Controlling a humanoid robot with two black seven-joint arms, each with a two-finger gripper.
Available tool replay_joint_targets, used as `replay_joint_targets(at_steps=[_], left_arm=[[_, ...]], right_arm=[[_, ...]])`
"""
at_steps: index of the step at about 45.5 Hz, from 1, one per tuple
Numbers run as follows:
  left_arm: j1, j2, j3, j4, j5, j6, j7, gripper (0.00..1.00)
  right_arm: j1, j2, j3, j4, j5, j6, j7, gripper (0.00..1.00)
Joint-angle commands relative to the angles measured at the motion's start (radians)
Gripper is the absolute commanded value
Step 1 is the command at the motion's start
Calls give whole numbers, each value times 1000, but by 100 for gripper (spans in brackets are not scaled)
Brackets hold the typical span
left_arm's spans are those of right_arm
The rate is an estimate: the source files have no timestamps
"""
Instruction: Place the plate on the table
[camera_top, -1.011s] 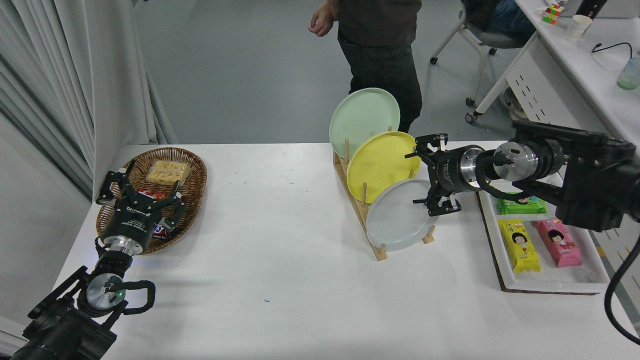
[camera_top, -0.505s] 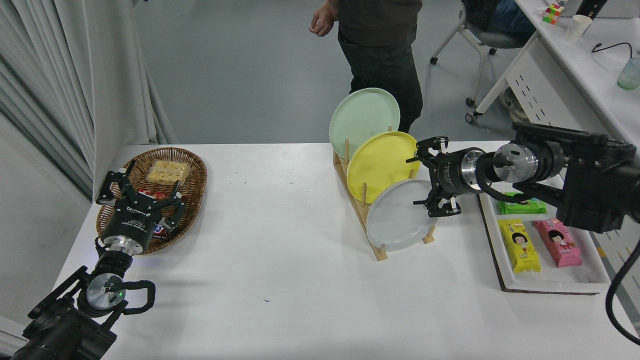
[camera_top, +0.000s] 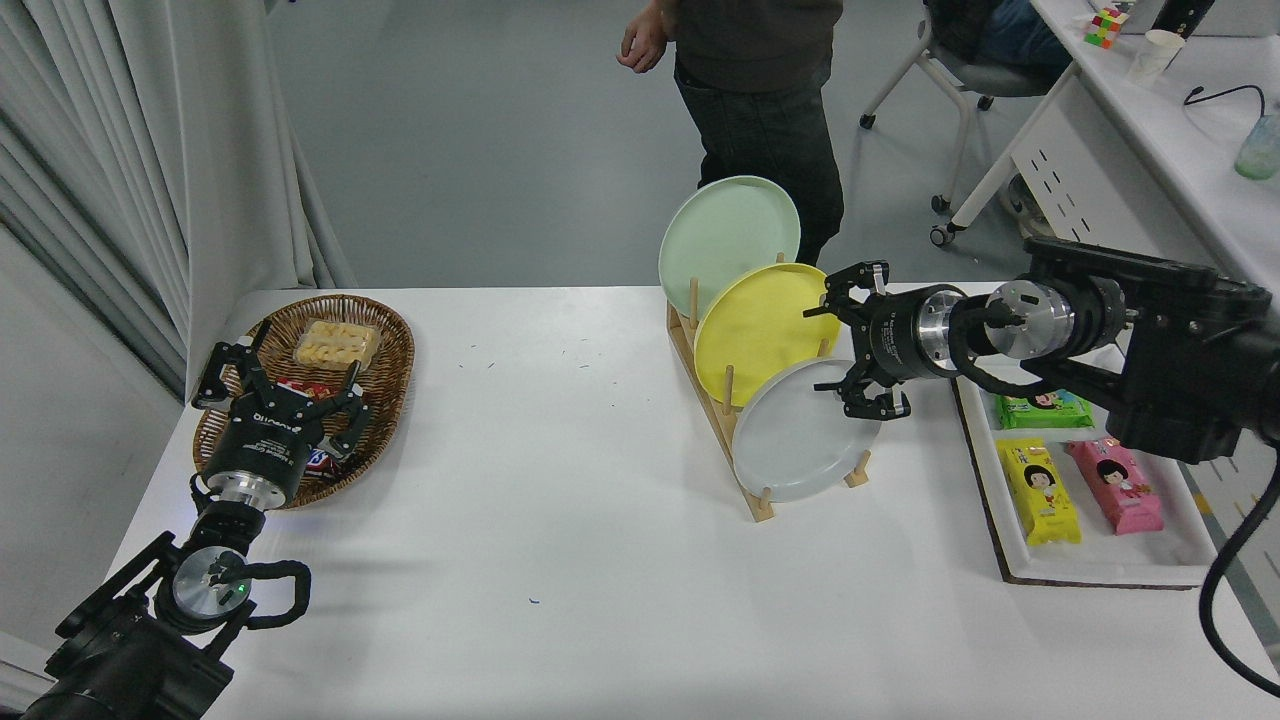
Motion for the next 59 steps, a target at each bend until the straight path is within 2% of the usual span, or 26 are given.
replay_joint_targets(at_steps=[1,7,13,23,31,49,59], left_arm=[[0,0,0,0,0,0,0,98],[0,0,0,0,0,0,0,98],[0,0,0,0,0,0,0,98],[0,0,0,0,0,0,0,98],[0,0,0,0,0,0,0,98],[0,0,0,0,0,0,0,98],[1,0,0,0,0,0,0,98]], right_arm=[[-10,0,9,-2,-14,0,0,65],[-9,0,11,-1,-13,0,-1,62],[-9,0,11,-1,-13,0,-1,50],[-10,0,9,1,-11,-1,-1,49],[-9,0,8,7,-5,-3,-3,41],[-4,2,9,10,1,-30,-81,37],[8,0,15,7,21,-37,-87,37]])
